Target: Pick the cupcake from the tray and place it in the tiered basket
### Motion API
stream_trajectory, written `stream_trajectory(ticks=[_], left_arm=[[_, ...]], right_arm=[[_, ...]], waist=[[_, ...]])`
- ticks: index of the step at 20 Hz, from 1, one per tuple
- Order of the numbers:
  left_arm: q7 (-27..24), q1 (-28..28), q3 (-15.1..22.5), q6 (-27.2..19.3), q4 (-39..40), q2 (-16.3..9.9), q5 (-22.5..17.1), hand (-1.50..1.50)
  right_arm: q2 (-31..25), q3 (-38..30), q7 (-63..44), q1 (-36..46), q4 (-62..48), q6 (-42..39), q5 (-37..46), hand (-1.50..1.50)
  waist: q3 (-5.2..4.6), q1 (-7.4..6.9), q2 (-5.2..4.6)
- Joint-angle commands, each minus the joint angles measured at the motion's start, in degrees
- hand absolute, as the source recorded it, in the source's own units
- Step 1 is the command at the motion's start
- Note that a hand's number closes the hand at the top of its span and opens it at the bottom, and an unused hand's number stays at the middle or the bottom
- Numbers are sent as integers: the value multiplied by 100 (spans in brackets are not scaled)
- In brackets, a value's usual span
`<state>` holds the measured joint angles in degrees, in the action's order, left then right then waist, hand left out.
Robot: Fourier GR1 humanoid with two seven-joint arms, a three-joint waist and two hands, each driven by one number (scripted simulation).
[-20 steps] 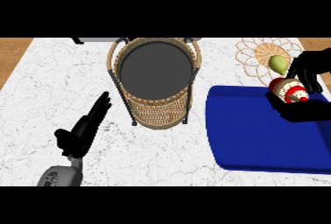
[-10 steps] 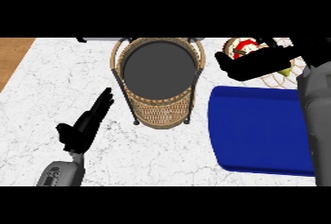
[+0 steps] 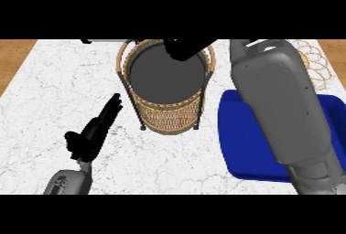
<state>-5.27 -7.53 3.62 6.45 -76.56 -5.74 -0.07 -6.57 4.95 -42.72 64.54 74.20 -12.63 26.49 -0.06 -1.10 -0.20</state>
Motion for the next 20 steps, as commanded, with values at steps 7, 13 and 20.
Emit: stream_trajectory(ticks=[7,13,20], left_arm=[[172,171,-126,237,-375,-155,-178,0],[-21,-74,-49,189,-1,-120,57,0],[489,-278,-88,133,-285,-71,-41,0]], right_arm=[[648,143,1064,824,-2350,1139,141,150],[655,659,1069,1397,-3221,1872,-1068,150],[656,691,78,947,-3030,2015,-2534,150]], waist=[[3,-58,-6],[-2,-191,-36],[3,-159,12]])
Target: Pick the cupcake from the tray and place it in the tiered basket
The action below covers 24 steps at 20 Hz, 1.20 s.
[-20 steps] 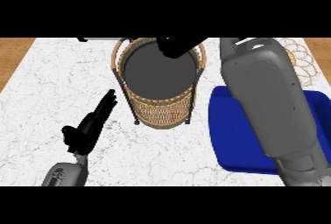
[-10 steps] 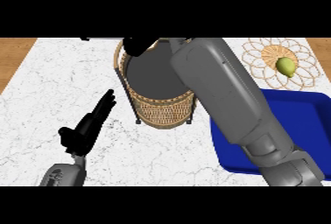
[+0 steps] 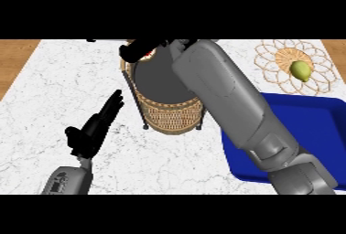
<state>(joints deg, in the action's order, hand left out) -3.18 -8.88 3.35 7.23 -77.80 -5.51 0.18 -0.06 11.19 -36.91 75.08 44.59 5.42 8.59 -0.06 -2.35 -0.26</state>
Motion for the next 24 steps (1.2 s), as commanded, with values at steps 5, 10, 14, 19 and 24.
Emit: stream_trajectory(ticks=[5,10,14,19,24], left_arm=[[113,172,56,78,-258,-25,-3,0],[-108,243,-35,-119,1,139,29,0],[-68,141,-259,-47,56,-56,-74,0],[-77,137,-408,95,24,-283,-144,0],[-41,383,-189,31,-200,-26,-113,0]], right_arm=[[4,206,-539,-260,139,597,-1558,-150],[5,-111,-429,25,305,1510,-932,-150],[-380,-9,-338,-1,236,2333,-121,-150],[-1342,-301,-420,-369,780,2701,124,-150],[-2055,-1079,72,-1253,1907,2447,-504,-150]], waist=[[4,43,27],[3,185,37],[2,290,57],[7,406,92],[13,391,84]])
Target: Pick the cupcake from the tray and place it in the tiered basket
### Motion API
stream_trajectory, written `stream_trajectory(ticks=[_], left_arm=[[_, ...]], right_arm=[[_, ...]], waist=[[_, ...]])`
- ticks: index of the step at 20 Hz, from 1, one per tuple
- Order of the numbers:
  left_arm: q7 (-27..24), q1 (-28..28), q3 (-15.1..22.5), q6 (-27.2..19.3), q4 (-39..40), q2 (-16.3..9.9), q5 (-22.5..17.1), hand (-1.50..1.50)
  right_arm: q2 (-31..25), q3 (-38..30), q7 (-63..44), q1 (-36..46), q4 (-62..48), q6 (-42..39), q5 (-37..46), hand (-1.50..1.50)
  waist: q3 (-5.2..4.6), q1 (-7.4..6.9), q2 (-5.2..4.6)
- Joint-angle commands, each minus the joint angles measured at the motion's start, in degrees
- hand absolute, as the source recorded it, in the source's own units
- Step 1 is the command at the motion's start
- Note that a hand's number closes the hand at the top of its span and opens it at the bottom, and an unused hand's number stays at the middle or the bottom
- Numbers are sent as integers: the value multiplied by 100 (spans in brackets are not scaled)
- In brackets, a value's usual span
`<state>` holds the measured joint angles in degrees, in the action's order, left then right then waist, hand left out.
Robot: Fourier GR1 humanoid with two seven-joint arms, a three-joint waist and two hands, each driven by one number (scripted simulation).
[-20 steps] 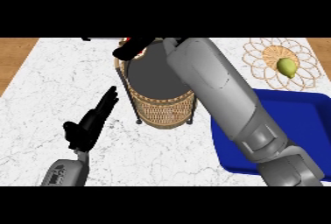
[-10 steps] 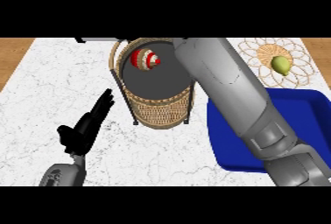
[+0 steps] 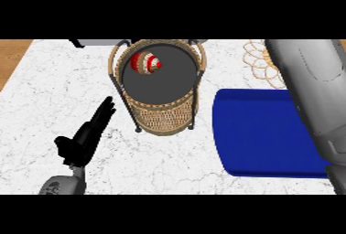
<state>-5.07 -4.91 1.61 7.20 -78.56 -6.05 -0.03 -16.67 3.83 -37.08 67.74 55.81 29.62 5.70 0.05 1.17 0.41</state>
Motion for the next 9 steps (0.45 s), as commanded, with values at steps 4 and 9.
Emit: stream_trajectory(ticks=[4,9], left_arm=[[1,-112,-118,-4,39,-48,-36,0],[-18,15,40,-112,61,97,119,0]], right_arm=[[-1217,-1138,843,-1613,1248,-839,-989,-150],[-2139,-1807,920,-2678,1858,-2186,-1776,-150]], waist=[[5,59,-20],[3,92,-14]])
